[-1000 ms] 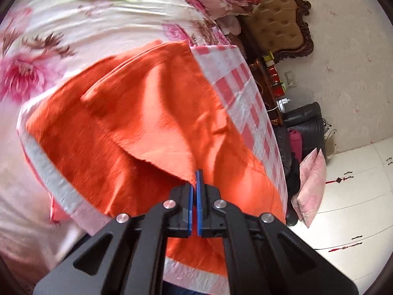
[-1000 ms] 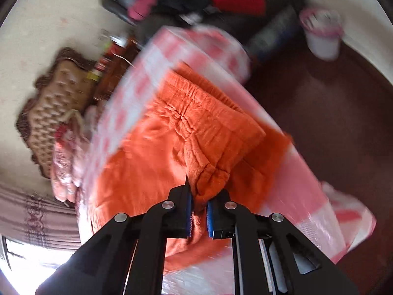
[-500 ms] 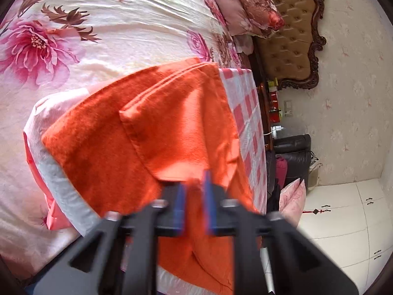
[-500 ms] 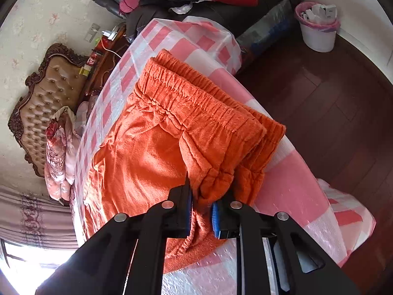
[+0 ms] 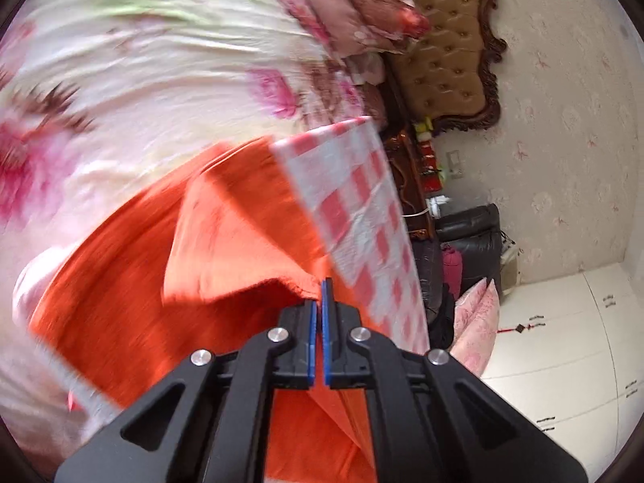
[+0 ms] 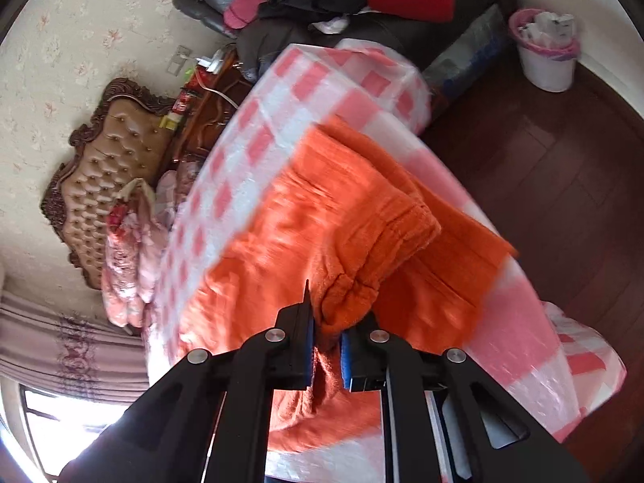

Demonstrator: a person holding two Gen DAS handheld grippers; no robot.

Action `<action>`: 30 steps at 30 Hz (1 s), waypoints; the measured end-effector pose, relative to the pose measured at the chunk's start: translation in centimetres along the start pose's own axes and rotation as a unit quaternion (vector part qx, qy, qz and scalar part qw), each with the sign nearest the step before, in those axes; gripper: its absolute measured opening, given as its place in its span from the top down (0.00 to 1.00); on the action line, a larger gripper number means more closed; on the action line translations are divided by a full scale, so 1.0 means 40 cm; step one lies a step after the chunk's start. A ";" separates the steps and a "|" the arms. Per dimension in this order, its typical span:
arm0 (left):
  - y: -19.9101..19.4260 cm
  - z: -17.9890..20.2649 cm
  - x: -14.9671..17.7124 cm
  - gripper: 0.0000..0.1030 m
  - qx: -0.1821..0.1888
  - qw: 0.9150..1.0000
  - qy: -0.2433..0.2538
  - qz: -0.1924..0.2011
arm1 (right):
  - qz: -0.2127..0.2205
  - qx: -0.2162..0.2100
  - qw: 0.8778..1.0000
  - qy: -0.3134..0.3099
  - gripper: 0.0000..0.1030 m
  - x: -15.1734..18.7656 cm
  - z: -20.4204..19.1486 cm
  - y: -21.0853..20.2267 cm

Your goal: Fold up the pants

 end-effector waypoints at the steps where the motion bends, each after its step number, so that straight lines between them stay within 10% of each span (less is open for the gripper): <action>1: -0.001 0.045 -0.033 0.99 -0.010 1.000 0.017 0.004 | 0.006 -0.011 1.000 -0.011 0.88 -0.017 -0.028 -0.011; 6: -0.099 0.236 -0.041 0.99 -0.021 0.992 0.117 0.031 | 0.051 -0.044 0.997 -0.046 0.89 -0.037 -0.108 -0.092; 16: -0.077 -0.248 0.188 0.99 -0.063 0.997 -0.014 -0.033 | -0.027 0.061 0.997 0.043 0.89 0.087 0.156 0.043; 30: -0.060 -0.220 0.179 0.99 -0.075 0.997 0.009 -0.032 | -0.020 0.144 0.989 -0.004 0.89 0.123 0.137 0.035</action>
Point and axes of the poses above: each gripper's, at about its wrist camera, not at the fingertips, and y roughly the way its jaws point, z to its right, x to its underside, the point moved 1 cm from there along y, roughly the way its jaws point, and after that the axes turned 11 degrees about -z, right-handed, at the moved point
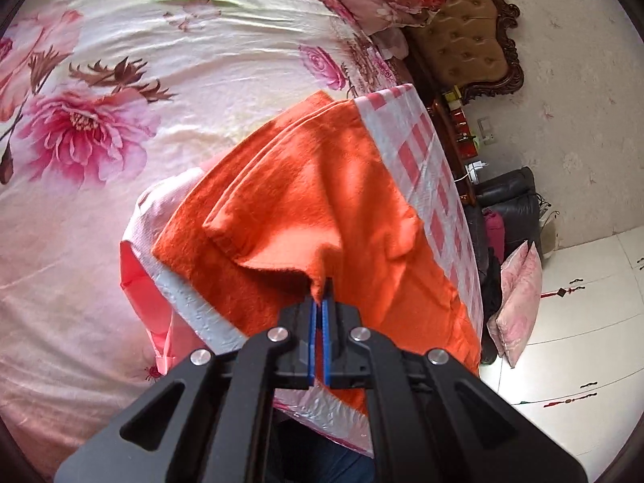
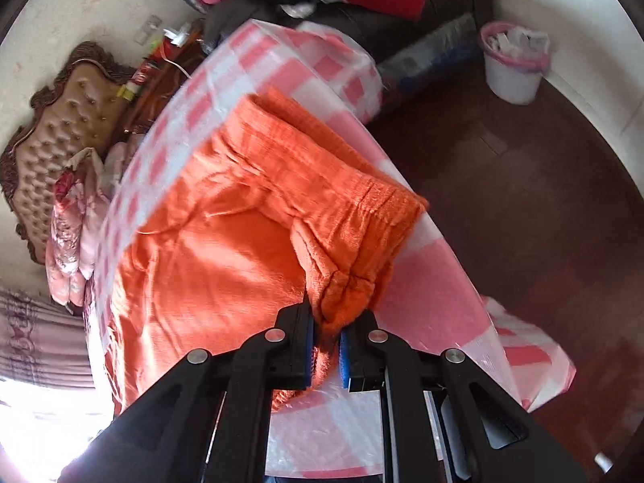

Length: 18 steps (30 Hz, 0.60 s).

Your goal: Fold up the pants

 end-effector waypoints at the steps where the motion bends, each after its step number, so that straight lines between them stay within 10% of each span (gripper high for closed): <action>1: 0.004 -0.011 0.003 0.99 0.000 1.000 -0.002 -0.001 | 0.002 0.007 1.000 -0.007 0.89 0.001 -0.007 -0.003; 7: -0.002 -0.021 0.006 0.97 0.012 1.000 -0.003 -0.003 | 0.015 0.085 0.995 -0.059 0.91 0.011 -0.056 0.016; 18: -0.033 -0.039 -0.007 0.86 0.032 0.999 -0.007 0.023 | 0.055 0.274 0.946 -0.166 0.84 0.053 -0.146 0.057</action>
Point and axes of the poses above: each gripper's, at about its wrist camera, not at the fingertips, and y roughly the way its jaws point, z to its right, x to its underside, the point moved 1 cm from there along y, roughly the way its jaws point, and after that the axes turned 11 degrees about -z, right-handed, at the moved point
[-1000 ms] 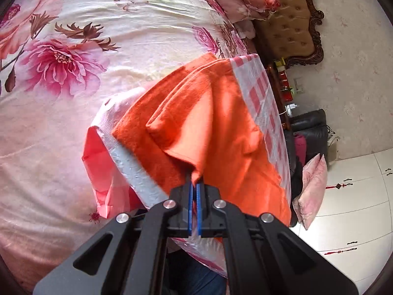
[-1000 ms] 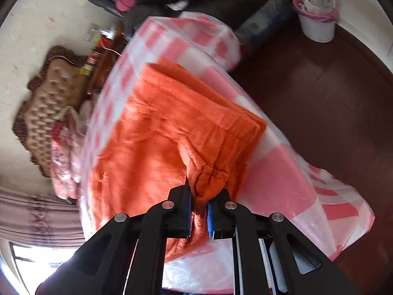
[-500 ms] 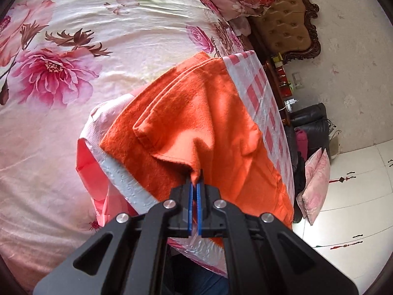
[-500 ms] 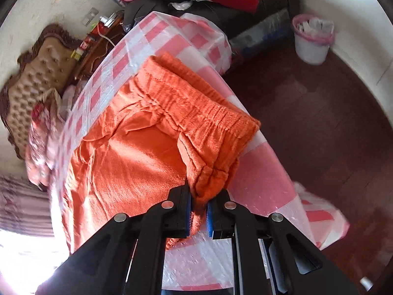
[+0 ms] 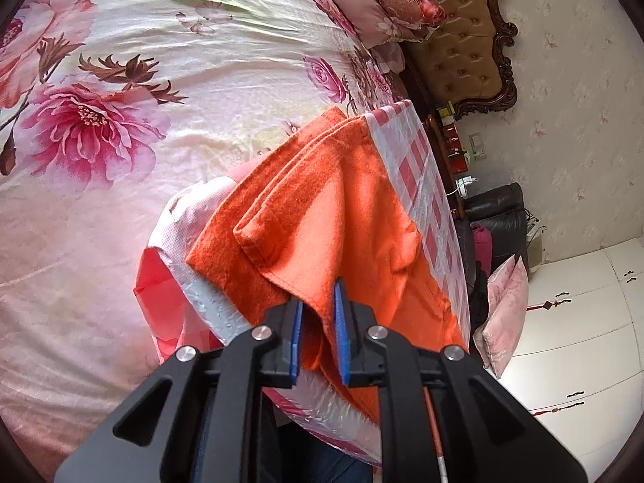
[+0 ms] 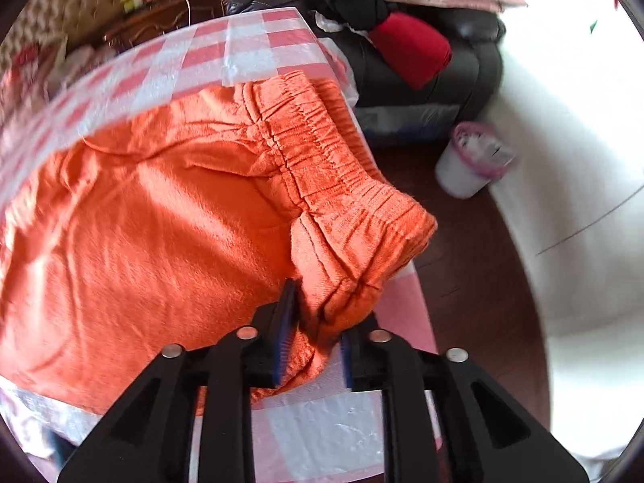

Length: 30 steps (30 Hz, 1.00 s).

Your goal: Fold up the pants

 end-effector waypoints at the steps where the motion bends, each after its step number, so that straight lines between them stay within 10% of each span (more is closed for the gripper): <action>1: -0.005 -0.004 -0.002 0.85 0.003 1.000 -0.001 0.005 | 0.001 0.016 1.000 -0.008 0.83 0.000 -0.010 -0.001; 11: -0.013 -0.025 -0.021 0.93 0.031 0.999 -0.010 0.023 | -0.003 0.070 0.997 -0.021 0.78 -0.007 -0.047 0.000; 18: -0.035 0.056 0.031 0.98 -0.124 0.987 0.083 0.061 | -0.017 0.111 0.993 -0.023 0.77 -0.023 -0.080 0.005; 21: -0.045 0.027 0.026 0.92 -0.100 0.991 0.070 0.061 | -0.024 0.125 0.992 -0.025 0.77 -0.028 -0.093 0.007; 24: -0.093 0.030 0.007 0.59 -0.107 0.986 0.089 0.096 | -0.026 0.127 0.991 -0.023 0.76 -0.030 -0.096 0.007; 30: -0.089 0.111 -0.147 0.58 -0.132 0.960 0.214 0.120 | -0.032 0.138 0.990 -0.016 0.76 -0.041 -0.106 0.013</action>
Point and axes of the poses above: each gripper's, at about its wrist camera, not at the fingertips, and y roughly the way its jaws point, z to its right, x to its underside, the point moved 1 cm from there along y, roughly the way its jaws point, and after that the axes turned 11 degrees about -z, right-handed, at the moved point
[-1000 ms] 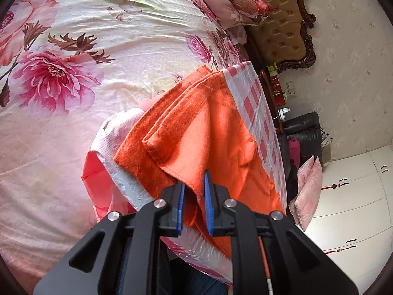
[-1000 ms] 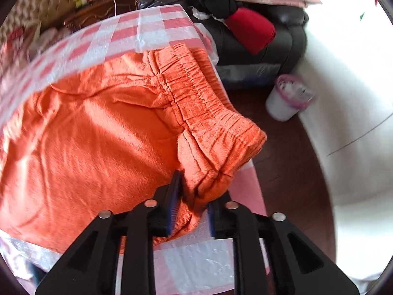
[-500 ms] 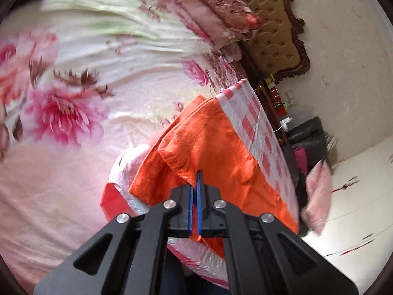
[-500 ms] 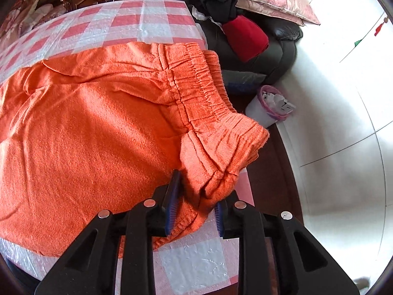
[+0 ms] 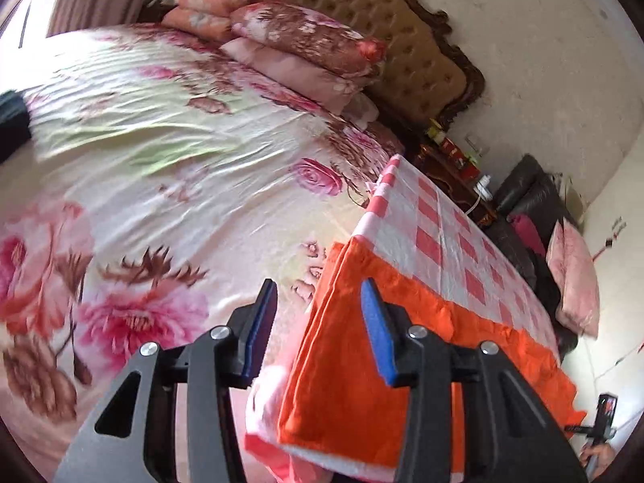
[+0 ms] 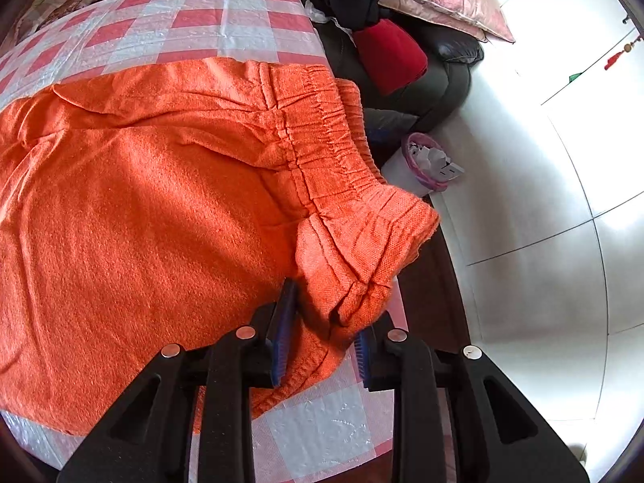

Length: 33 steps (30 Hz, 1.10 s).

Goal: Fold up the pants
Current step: 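Open the left tool on the hem while the right tool releases the waistband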

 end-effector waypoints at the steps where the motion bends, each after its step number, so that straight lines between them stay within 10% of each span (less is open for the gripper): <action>1: 0.038 0.023 -0.033 0.58 0.008 0.999 0.046 -0.019 | -0.001 0.002 1.000 0.001 0.75 0.000 -0.002 0.000; 9: 0.233 0.081 -0.126 0.77 -0.004 0.975 0.184 -0.122 | -0.007 -0.014 1.000 0.014 0.74 0.002 0.003 0.000; 10: 0.247 0.085 -0.128 0.91 -0.011 0.972 0.196 -0.128 | -0.007 -0.013 1.000 0.013 0.74 -0.001 0.004 0.001; 20: 0.195 0.040 -0.120 0.98 -0.032 0.988 0.123 -0.089 | -0.009 -0.010 1.000 0.014 0.70 -0.007 0.006 0.003; 25: 0.192 0.015 -0.134 0.89 -0.056 0.993 0.072 -0.078 | -0.002 -0.037 0.999 0.035 0.69 -0.001 0.032 0.003; 27: 0.138 0.011 -0.134 0.89 -0.082 0.994 0.048 -0.049 | 0.014 -0.036 0.996 0.077 0.53 0.015 0.077 -0.003; 29: 0.058 0.031 -0.107 0.69 -0.057 0.998 0.032 -0.005 | 0.029 -0.012 0.993 0.112 0.32 0.038 0.128 -0.006; 33: -0.006 0.132 0.003 0.50 -0.061 0.995 0.066 0.041 | 0.065 0.035 0.980 0.186 0.29 0.078 0.220 -0.033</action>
Point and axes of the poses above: each gripper's, at about its wrist camera, not at the fingertips, and y roughly the way its jaws point, z to its right, x to its underside, the point moved 1 cm from there along y, roughly the way its jaws point, and after that the axes turned 11 degrees about -z, right-handed, at the moved point
